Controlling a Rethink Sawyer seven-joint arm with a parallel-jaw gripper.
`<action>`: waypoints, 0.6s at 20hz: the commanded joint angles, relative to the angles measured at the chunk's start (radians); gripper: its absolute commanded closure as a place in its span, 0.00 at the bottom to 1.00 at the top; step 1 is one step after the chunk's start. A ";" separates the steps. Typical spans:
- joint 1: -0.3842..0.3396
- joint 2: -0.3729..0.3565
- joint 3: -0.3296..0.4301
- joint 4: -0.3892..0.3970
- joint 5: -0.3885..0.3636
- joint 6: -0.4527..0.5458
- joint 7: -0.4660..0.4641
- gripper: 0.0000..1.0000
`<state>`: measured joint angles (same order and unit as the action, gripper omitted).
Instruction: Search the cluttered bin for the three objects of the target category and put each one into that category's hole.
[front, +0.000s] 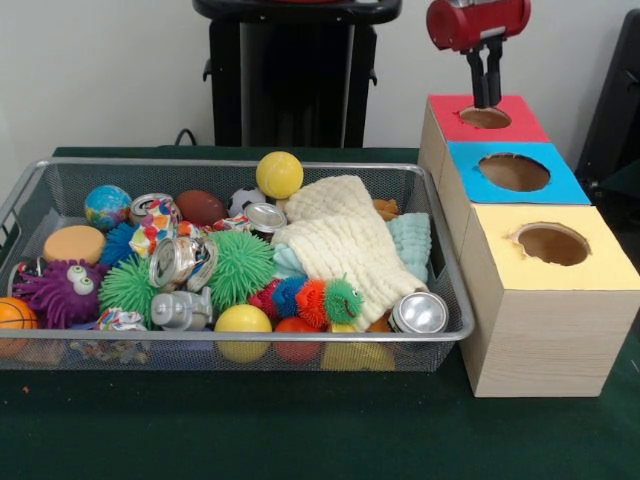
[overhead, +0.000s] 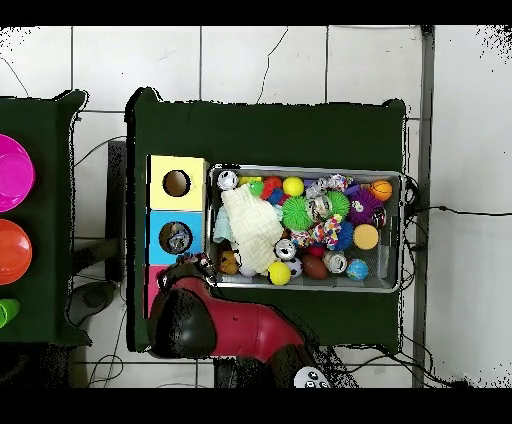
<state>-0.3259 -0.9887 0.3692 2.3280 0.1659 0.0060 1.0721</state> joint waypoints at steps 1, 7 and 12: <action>-0.035 0.062 0.039 -0.058 -0.043 -0.109 0.251 1.00; -0.039 0.064 0.045 -0.061 -0.057 -0.144 0.249 1.00; -0.013 0.046 -0.017 -0.058 -0.043 -0.071 0.207 1.00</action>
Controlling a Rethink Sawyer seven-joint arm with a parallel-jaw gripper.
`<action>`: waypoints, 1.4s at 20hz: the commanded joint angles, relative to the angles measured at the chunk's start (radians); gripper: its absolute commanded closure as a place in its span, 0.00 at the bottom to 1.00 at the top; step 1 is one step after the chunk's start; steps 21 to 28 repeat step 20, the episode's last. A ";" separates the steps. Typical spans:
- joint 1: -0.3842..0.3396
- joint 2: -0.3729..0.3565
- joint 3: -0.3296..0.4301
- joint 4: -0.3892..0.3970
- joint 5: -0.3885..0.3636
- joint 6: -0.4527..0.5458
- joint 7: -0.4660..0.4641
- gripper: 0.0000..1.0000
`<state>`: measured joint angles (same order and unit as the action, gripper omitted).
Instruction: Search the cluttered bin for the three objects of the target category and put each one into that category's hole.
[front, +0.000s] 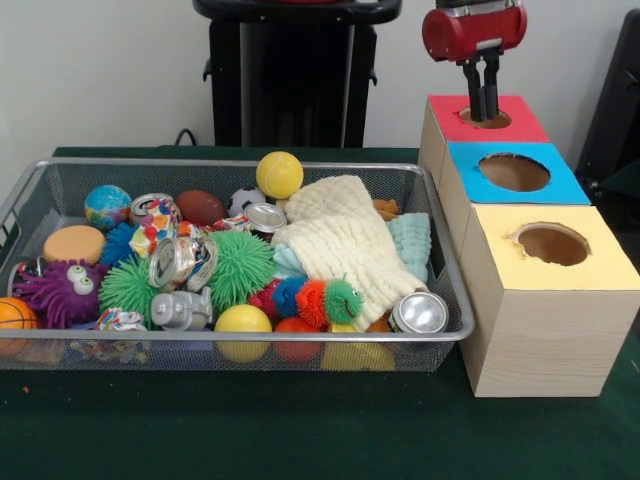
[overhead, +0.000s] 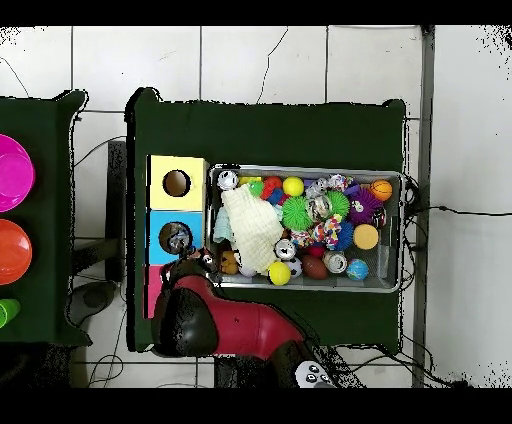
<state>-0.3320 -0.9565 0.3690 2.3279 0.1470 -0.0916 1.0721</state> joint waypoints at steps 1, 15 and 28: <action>-0.006 -0.003 -0.036 -0.054 -0.024 0.050 0.194 1.00; 0.170 -0.084 -0.547 -0.147 -0.030 0.245 0.146 1.00; 0.214 -0.055 -0.609 -0.181 -0.032 0.303 0.160 1.00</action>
